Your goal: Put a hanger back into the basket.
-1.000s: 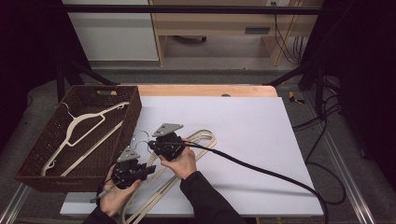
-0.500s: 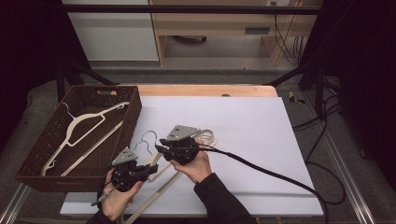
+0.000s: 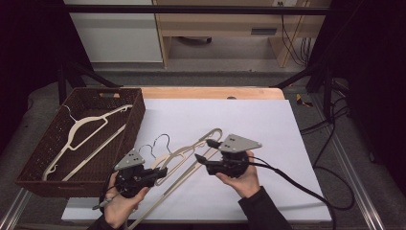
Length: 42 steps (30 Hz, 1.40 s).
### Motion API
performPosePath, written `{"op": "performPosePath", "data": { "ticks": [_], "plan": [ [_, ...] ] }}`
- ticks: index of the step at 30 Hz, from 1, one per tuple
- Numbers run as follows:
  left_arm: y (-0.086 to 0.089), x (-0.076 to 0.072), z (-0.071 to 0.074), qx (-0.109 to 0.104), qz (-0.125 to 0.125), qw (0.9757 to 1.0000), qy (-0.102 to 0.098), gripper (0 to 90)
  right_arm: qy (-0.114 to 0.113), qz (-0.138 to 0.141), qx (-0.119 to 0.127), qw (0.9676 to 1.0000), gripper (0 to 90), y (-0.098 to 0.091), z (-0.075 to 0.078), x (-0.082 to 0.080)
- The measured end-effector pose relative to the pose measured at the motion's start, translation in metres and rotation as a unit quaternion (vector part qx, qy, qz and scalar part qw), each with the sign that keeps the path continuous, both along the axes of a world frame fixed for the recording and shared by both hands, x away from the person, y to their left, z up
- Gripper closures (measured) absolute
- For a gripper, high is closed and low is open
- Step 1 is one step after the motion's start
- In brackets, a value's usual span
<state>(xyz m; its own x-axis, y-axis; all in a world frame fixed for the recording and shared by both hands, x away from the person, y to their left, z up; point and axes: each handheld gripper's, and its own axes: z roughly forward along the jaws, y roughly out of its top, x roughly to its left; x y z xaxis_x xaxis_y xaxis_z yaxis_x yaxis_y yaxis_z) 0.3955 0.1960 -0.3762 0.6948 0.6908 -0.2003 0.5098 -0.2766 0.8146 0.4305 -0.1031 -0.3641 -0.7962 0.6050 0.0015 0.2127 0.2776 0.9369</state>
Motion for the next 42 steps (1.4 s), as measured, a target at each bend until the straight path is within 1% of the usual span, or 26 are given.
{"op": "performPosePath", "data": {
  "ticks": [1,4,7,10,11,14,15,17,19,20,21,23,24,27,29,32,34,36,37,42],
  "plan": [
    [0.000,0.001,0.004,0.000,-0.003,1.0000,-0.006,86.2,-0.001,-0.007,0.007,1.0000,37.3,-0.009,0.000,-0.001],
    [0.002,0.004,0.015,0.013,-0.010,0.9997,-0.016,86.2,-0.003,-0.030,0.033,0.9990,29.7,-0.031,-0.001,-0.003],
    [0.006,0.008,0.026,0.025,-0.011,0.9993,-0.026,86.2,-0.009,-0.047,0.041,0.9980,22.9,-0.051,-0.003,-0.006],
    [0.014,0.012,0.039,0.035,-0.014,0.9988,-0.030,86.2,-0.008,-0.071,0.044,0.9965,14.9,-0.066,-0.005,-0.007],
    [0.016,0.013,0.042,0.035,-0.015,0.9988,-0.031,86.3,-0.005,-0.082,0.044,0.9956,13.1,-0.072,-0.006,-0.007],
    [0.026,0.016,0.057,0.032,-0.017,0.9985,-0.043,86.3,-0.002,-0.099,0.041,0.9943,8.6,-0.084,-0.008,-0.007],
    [0.030,0.017,0.062,0.030,-0.019,0.9983,-0.047,86.2,0.000,-0.107,0.042,0.9933,7.7,-0.087,-0.009,-0.007],
    [0.038,0.021,0.071,0.027,-0.024,0.9980,-0.051,86.2,0.005,-0.116,0.043,0.9924,6.2,-0.094,-0.011,-0.007],
    [0.046,0.025,0.080,0.023,-0.026,0.9978,-0.056,86.2,0.007,-0.122,0.042,0.9916,6.2,-0.098,-0.013,-0.007],
    [0.055,0.031,0.089,0.021,-0.029,0.9975,-0.060,86.2,0.007,-0.125,0.041,0.9913,6.0,-0.100,-0.014,-0.007],
    [0.055,0.031,0.089,0.021,-0.029,0.9975,-0.060,86.2,0.007,-0.125,0.041,0.9913,6.0,-0.100,-0.014,-0.007],
    [0.065,0.037,0.096,0.023,-0.029,0.9971,-0.066,86.2,0.009,-0.133,0.035,0.9905,5.8,-0.104,-0.014,-0.007],
    [0.070,0.041,0.099,0.022,-0.029,0.9970,-0.068,86.2,0.010,-0.137,0.037,0.9899,5.7,-0.105,-0.014,-0.007],
    [0.084,0.050,0.107,0.033,-0.027,0.9966,-0.071,86.2,0.004,-0.141,0.036,0.9894,5.2,-0.107,-0.013,-0.008],
    [0.095,0.056,0.110,0.042,-0.026,0.9961,-0.074,86.2,0.004,-0.141,0.037,0.9893,5.0,-0.108,-0.011,-0.008],
    [0.110,0.064,0.113,0.041,-0.017,0.9962,-0.075,86.2,0.002,-0.144,0.035,0.9889,4.9,-0.109,-0.011,-0.009],
    [0.121,0.069,0.115,0.037,-0.014,0.9961,-0.079,86.2,0.002,-0.144,0.033,0.9891,4.8,-0.110,-0.011,-0.009],
    [0.131,0.075,0.117,0.031,-0.010,0.9964,-0.079,86.2,0.003,-0.144,0.033,0.9890,4.8,-0.109,-0.011,-0.008],
    [0.136,0.077,0.117,0.032,-0.007,0.9964,-0.079,86.2,0.003,-0.145,0.032,0.9889,4.8,-0.109,-0.011,-0.008],
    [0.158,0.092,0.118,0.052,0.013,0.9952,-0.082,86.2,0.003,-0.145,0.030,0.9890,4.2,-0.109,-0.012,-0.007]
  ]
}}
